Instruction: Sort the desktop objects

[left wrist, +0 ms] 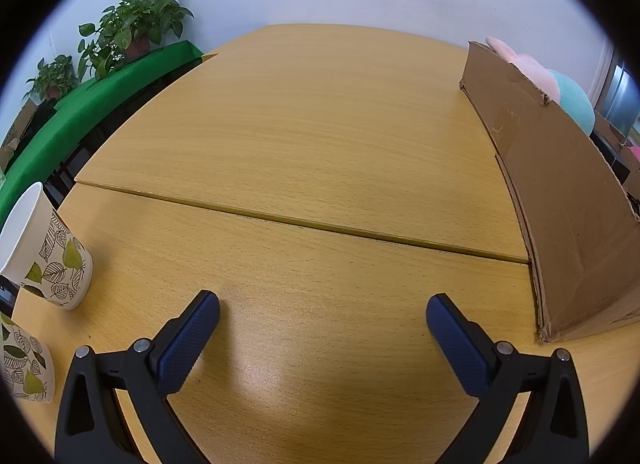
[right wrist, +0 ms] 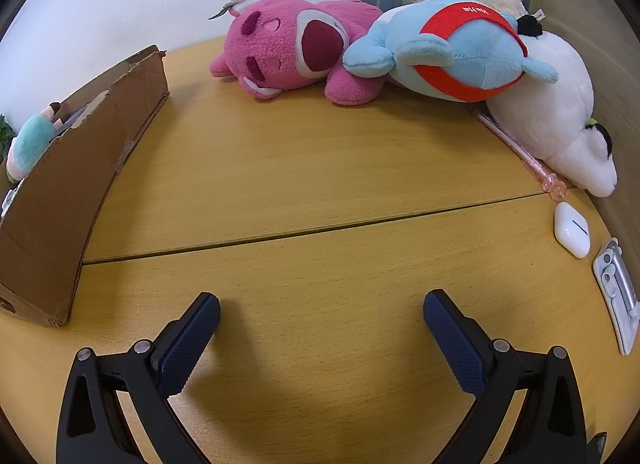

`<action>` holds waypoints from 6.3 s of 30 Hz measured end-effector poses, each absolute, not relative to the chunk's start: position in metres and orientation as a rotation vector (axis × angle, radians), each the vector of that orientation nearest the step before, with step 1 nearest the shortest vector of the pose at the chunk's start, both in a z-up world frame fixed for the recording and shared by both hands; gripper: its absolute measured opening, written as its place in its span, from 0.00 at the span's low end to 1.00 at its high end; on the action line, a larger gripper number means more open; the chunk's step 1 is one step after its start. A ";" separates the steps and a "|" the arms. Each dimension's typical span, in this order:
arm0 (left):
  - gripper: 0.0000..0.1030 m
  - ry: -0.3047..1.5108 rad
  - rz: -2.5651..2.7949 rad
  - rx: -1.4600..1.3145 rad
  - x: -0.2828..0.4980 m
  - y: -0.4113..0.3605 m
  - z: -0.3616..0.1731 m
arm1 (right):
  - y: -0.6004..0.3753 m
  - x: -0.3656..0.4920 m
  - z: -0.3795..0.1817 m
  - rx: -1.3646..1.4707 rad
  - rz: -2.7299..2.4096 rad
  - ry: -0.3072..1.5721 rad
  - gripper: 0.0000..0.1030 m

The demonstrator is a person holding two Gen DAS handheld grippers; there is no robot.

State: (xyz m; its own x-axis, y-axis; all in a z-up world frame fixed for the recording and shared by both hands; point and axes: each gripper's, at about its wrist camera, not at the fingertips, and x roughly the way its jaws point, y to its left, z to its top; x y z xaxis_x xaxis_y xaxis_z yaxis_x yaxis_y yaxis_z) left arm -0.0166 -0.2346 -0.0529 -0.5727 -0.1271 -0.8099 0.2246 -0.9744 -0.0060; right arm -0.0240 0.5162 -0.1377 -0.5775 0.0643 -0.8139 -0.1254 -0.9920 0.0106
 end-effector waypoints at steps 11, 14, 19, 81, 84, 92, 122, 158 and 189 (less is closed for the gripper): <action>1.00 0.149 -2.628 1.339 -0.040 -0.237 -0.053 | 0.517 -0.024 -0.138 -1.388 2.700 0.100 1.00; 1.00 0.149 -2.625 1.334 -0.040 -0.238 -0.054 | 0.518 -0.024 -0.138 -1.388 2.701 0.100 1.00; 1.00 0.149 -2.626 1.334 -0.039 -0.238 -0.055 | 0.518 -0.024 -0.138 -1.388 2.702 0.100 1.00; 1.00 0.153 -2.620 1.329 -0.037 -0.237 -0.053 | 0.520 -0.024 -0.136 -1.388 2.706 0.094 1.00; 1.00 0.153 -2.619 1.329 -0.037 -0.237 -0.053 | 0.520 -0.024 -0.136 -1.388 2.706 0.094 1.00; 1.00 0.154 -2.619 1.328 -0.037 -0.237 -0.054 | 0.520 -0.024 -0.136 -1.388 2.706 0.094 1.00; 1.00 0.156 -2.616 1.326 -0.037 -0.237 -0.054 | 0.519 -0.023 -0.135 -1.388 2.708 0.094 1.00; 1.00 0.159 -2.612 1.324 -0.037 -0.237 -0.054 | 0.519 -0.023 -0.133 -1.389 2.709 0.093 1.00; 1.00 0.162 -2.609 1.322 -0.037 -0.237 -0.054 | 0.520 -0.023 -0.133 -1.389 2.710 0.093 1.00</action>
